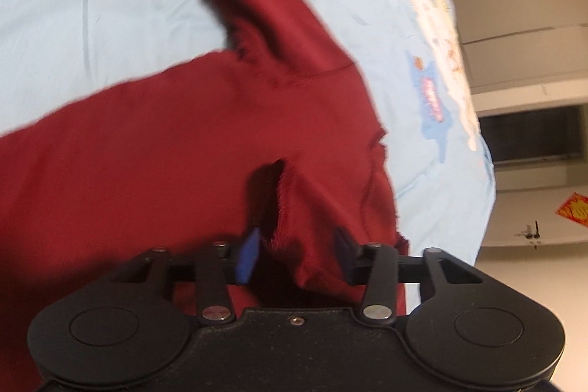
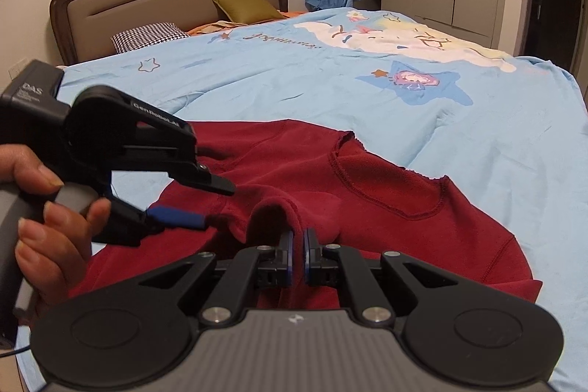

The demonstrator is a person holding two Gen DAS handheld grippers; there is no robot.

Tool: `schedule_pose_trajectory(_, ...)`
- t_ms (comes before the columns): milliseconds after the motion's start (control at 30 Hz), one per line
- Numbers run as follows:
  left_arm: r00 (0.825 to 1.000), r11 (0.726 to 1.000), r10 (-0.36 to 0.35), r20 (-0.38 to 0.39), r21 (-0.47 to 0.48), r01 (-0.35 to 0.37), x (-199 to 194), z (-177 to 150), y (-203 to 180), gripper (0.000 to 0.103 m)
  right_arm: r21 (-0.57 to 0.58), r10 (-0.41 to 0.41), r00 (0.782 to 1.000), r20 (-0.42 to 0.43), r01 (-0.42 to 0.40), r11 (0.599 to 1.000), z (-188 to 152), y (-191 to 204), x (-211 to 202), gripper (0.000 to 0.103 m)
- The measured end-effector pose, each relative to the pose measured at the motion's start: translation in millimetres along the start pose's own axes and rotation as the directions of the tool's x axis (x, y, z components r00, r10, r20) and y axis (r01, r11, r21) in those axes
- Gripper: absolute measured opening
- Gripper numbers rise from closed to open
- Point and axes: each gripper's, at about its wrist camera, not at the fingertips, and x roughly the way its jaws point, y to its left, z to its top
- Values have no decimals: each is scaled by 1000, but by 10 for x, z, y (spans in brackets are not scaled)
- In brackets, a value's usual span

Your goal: Fold small clothes

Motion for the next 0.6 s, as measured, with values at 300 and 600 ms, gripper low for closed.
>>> schedule_pose_trajectory(300, 998, 992, -44, 44, -116, 48, 120, -89, 93, 5, -9, 31, 999, -23, -31, 999, -84, 22, -33, 8)
schedule_pose_trajectory(600, 968, 906, -166, 190, 417, 73, -325, 263, -720, 4, -20, -74, 997, 5, 74, 997, -142, -463, -298, 56)
